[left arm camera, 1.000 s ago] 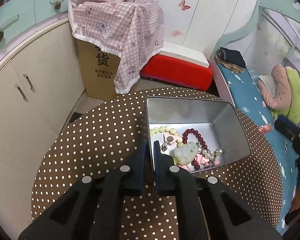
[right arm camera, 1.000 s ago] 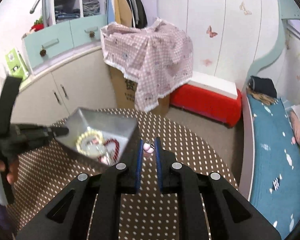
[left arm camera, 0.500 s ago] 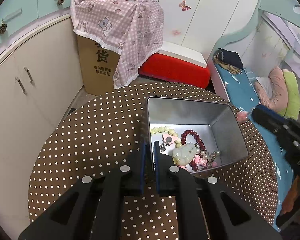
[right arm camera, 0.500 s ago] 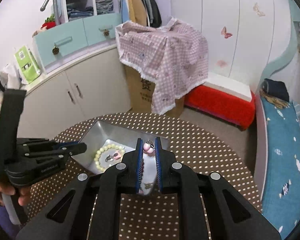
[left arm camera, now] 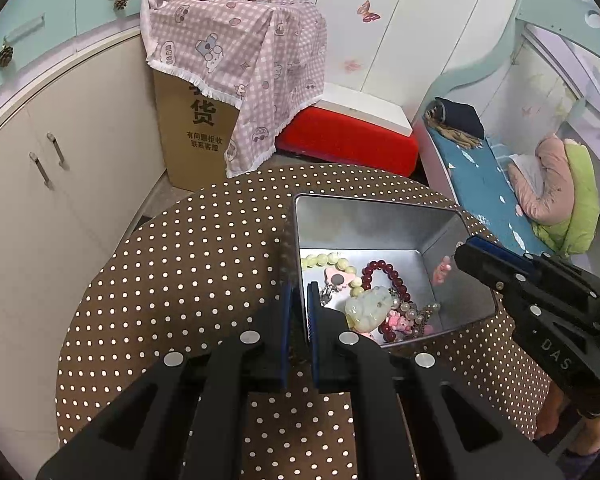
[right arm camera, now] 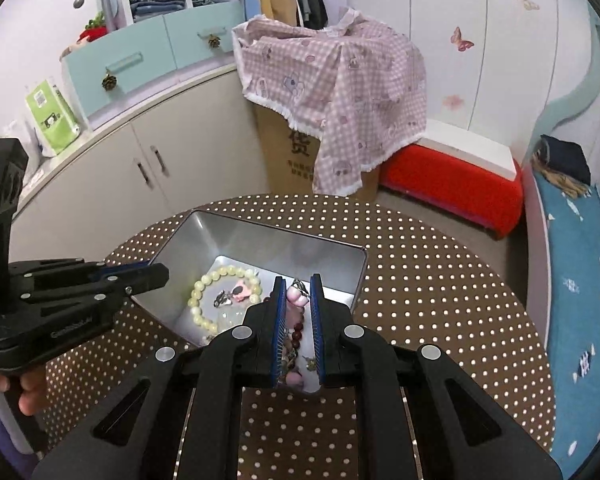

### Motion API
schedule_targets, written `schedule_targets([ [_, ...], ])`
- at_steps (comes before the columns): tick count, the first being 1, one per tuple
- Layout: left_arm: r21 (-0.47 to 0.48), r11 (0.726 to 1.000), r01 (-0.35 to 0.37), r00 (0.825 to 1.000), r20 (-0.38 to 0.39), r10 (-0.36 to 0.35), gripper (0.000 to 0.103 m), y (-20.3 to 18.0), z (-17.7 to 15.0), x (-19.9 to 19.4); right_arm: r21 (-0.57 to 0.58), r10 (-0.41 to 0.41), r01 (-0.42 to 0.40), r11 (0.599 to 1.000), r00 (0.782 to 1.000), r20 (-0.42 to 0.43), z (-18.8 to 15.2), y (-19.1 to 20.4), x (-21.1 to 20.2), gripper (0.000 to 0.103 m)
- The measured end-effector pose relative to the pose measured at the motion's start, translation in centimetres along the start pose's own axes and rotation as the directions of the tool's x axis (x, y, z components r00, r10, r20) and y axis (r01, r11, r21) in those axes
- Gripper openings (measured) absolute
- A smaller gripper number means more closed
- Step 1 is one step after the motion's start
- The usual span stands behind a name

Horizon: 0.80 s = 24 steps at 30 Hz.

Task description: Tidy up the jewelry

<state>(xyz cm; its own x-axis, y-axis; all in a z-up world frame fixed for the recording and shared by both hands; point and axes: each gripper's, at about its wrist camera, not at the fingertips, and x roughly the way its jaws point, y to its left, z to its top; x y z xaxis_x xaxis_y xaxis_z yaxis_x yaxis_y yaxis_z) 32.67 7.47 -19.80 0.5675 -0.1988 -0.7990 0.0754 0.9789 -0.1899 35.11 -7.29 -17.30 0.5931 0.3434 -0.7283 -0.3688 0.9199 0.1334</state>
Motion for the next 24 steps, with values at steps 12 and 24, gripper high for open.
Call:
schedule_targets([
  [12, -0.002, 1.000, 0.002, 1.000, 0.021, -0.002, 0.007, -0.2, 0.1, -0.7, 0.025, 0.005, -0.006, 1.000, 1.000, 0.010, -0.3, 0.0, -1.1, 0.018],
  [24, 0.024, 1.000, -0.003, 0.974, 0.227, -0.002, 0.066, -2.0, -1.3, -8.3, 0.053, -0.032, 0.024, 0.998, 0.986, 0.161, -1.6, 1.2, -10.6, 0.058],
])
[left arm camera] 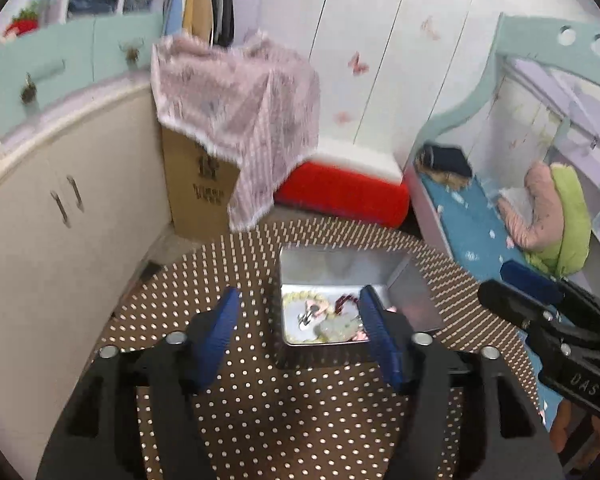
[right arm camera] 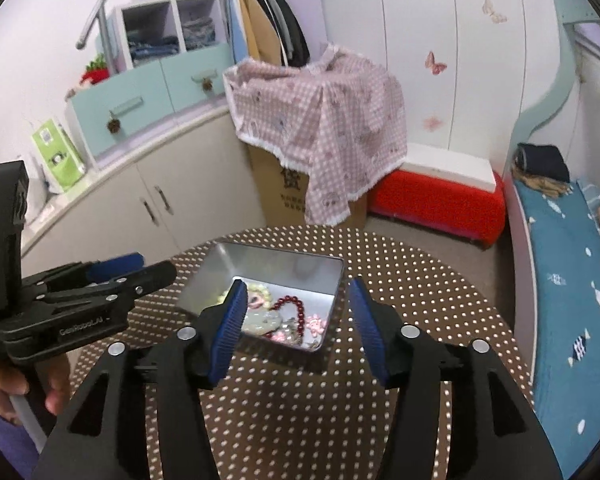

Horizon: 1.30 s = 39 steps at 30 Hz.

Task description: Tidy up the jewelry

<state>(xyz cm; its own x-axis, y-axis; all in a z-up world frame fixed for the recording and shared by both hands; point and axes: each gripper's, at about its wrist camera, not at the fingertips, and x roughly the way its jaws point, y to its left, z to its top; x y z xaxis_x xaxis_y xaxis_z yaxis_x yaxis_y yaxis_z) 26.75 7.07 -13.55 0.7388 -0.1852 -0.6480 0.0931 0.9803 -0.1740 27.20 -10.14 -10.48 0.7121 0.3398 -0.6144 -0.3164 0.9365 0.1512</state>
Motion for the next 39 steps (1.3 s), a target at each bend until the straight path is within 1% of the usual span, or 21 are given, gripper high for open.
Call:
schedule_targets([
  [1, 0.006, 1.000, 0.008, 1.000, 0.020, -0.008, 0.070, -0.3, 0.0, -0.9, -0.007, -0.005, 0.006, 1.000, 1.000, 0.017, 0.0, 0.3, -1.0, 0.058],
  [2, 0.010, 1.000, 0.012, 0.999, 0.046, -0.013, 0.078, -0.6, -0.1, -2.2, -0.011, -0.009, 0.009, 1.000, 0.999, 0.032, 0.0, 0.6, -1.9, 0.061],
  [3, 0.013, 1.000, 0.011, 0.997, 0.072, -0.012, 0.082, -0.9, -0.3, -3.3, -0.016, -0.017, 0.018, 1.000, 0.999, 0.047, -0.1, 1.0, -3.1, 0.063],
  [5, 0.025, 1.000, 0.006, 0.994, 0.111, -0.008, 0.084, -1.7, -0.6, -5.4, -0.024, -0.034, 0.036, 0.999, 0.997, 0.076, -0.3, 1.5, -5.1, 0.065],
  [8, 0.049, 0.999, 0.000, 0.989, 0.148, -0.007, 0.085, -2.9, -1.3, -8.2, -0.039, -0.045, 0.051, 0.998, 0.990, 0.130, -0.8, 2.9, -8.9, 0.069],
  [10, 0.060, 0.998, 0.005, 0.984, 0.176, -0.016, 0.088, -3.7, -1.8, -10.0, -0.052, -0.065, 0.075, 0.996, 0.984, 0.164, -1.2, 3.6, -11.1, 0.070],
  [12, 0.071, 0.997, 0.006, 0.976, 0.218, -0.021, 0.090, -4.6, -2.5, -12.3, -0.063, -0.082, 0.095, 0.993, 0.978, 0.191, -1.5, 4.3, -13.1, 0.070],
  [15, 0.089, 0.996, -0.015, 0.961, 0.277, -0.011, 0.090, -5.6, -3.4, -15.1, -0.070, -0.115, 0.135, 0.988, 0.965, 0.238, -2.2, 5.0, -16.3, 0.071],
  [16, 0.093, 0.995, -0.020, 0.957, 0.290, -0.008, 0.090, -5.9, -3.8, -15.9, -0.075, -0.115, 0.138, 0.988, 0.961, 0.253, -2.5, 5.3, -17.5, 0.071],
  [18, 0.106, 0.994, -0.040, 0.945, 0.326, 0.003, 0.090, -6.6, -4.4, -17.6, -0.078, -0.111, 0.137, 0.987, 0.956, 0.272, -3.0, 5.8, -19.3, 0.071],
  [22, 0.135, 0.987, -0.090, 0.914, 0.406, 0.028, 0.090, -7.9, -5.5, -20.9, -0.081, -0.116, 0.147, 0.986, 0.944, 0.308, -3.9, 6.7, -22.6, 0.071],
  [25, 0.142, 0.984, -0.109, 0.887, 0.461, 0.031, 0.090, -8.8, -6.3, -23.3, -0.075, -0.138, 0.176, 0.981, 0.923, 0.358, -4.5, 7.3, -25.1, 0.076],
  [29, 0.145, 0.984, -0.106, 0.864, 0.504, 0.019, 0.090, -9.3, -6.9, -25.7, -0.073, -0.147, 0.193, 0.979, 0.902, 0.406, -5.0, 8.0, -27.8, 0.079],
  [33, 0.148, 0.981, -0.128, 0.837, 0.547, 0.026, 0.090, -10.1, -7.7, -27.6, -0.068, -0.172, 0.224, 0.972, 0.879, 0.444, -5.5, 8.6, -29.7, 0.083],
  [37, 0.151, 0.978, -0.147, 0.815, 0.579, 0.033, 0.090, -10.8, -8.3, -28.8, -0.059, -0.191, 0.247, 0.967, 0.862, 0.469, -5.9, 9.1, -31.1, 0.085],
  [39, 0.151, 0.978, -0.146, 0.809, 0.587, 0.030, 0.090, -10.9, -8.5, -29.2, -0.054, -0.197, 0.253, 0.966, 0.855, 0.480, -6.1, 9.4, -31.6, 0.086],
])
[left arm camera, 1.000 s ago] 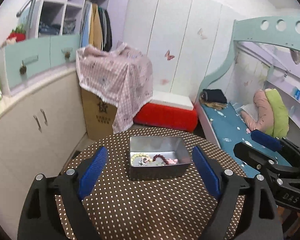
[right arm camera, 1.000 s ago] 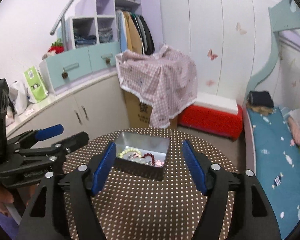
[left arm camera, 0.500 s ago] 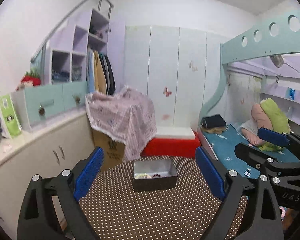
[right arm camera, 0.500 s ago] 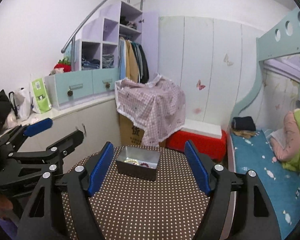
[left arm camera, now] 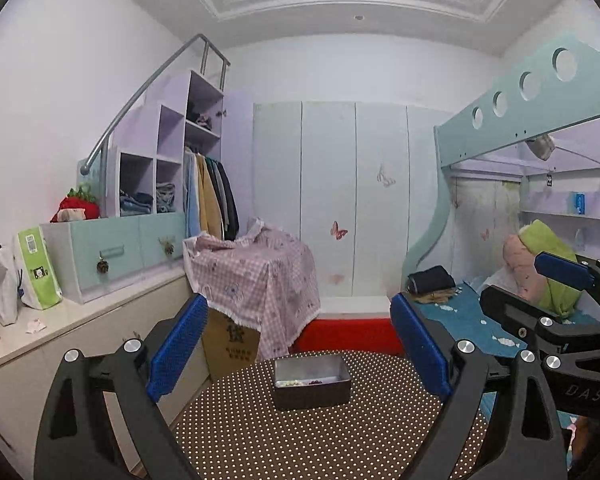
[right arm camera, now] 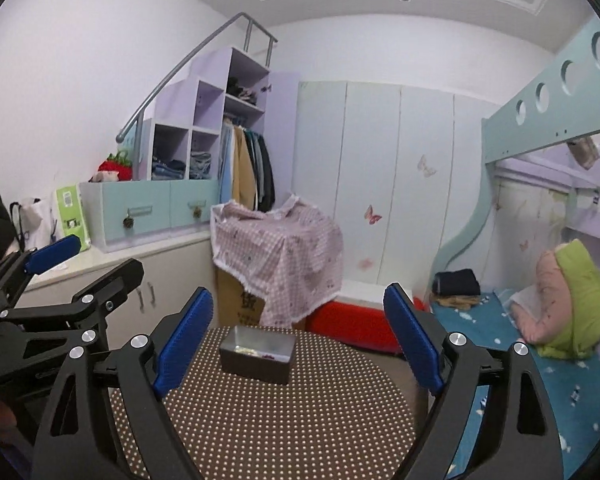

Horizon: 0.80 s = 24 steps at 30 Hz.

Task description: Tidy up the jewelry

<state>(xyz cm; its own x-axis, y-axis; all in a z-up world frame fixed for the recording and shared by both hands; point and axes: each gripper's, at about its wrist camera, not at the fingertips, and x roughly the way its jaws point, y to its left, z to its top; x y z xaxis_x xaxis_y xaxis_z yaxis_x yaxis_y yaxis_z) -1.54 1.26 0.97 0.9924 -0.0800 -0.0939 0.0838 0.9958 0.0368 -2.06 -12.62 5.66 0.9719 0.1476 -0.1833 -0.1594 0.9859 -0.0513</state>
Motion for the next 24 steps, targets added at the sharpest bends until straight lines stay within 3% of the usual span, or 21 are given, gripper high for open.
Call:
schedule_targets([
  [24, 0.004, 1.000, -0.007, 0.999, 0.032, 0.007, 0.090, -0.2, 0.2, -1.7, -0.006, -0.023, 0.023, 1.000, 0.999, 0.024, 0.1, 0.4, -1.3, 0.090],
])
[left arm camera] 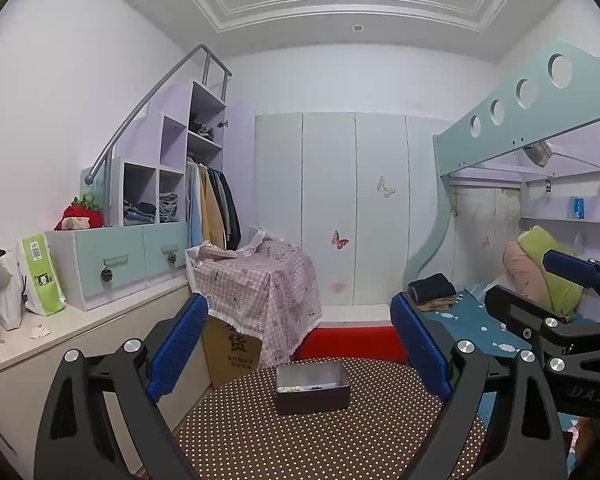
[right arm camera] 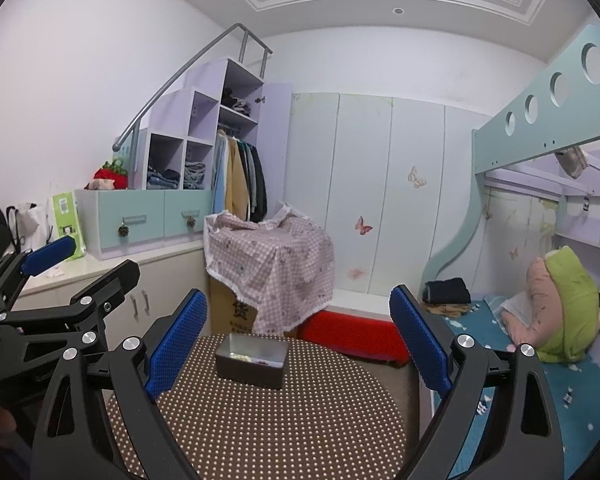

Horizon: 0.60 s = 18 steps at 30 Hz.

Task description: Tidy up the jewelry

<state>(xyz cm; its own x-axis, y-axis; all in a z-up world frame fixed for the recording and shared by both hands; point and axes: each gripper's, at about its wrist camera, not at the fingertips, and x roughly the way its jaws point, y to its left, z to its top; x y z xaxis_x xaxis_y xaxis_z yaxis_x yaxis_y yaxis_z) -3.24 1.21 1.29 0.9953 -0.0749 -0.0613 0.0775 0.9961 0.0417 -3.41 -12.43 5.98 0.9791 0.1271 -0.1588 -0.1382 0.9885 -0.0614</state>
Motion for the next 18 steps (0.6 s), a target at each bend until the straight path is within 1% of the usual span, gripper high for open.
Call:
schedule_targets([
  [18, 0.001, 1.000, 0.001, 1.000, -0.003, -0.001, 0.090, 0.04, 0.03, 0.00, -0.001, -0.002, 0.002, 1.000, 1.000, 0.000, -0.05, -0.16, -0.08, 0.090],
])
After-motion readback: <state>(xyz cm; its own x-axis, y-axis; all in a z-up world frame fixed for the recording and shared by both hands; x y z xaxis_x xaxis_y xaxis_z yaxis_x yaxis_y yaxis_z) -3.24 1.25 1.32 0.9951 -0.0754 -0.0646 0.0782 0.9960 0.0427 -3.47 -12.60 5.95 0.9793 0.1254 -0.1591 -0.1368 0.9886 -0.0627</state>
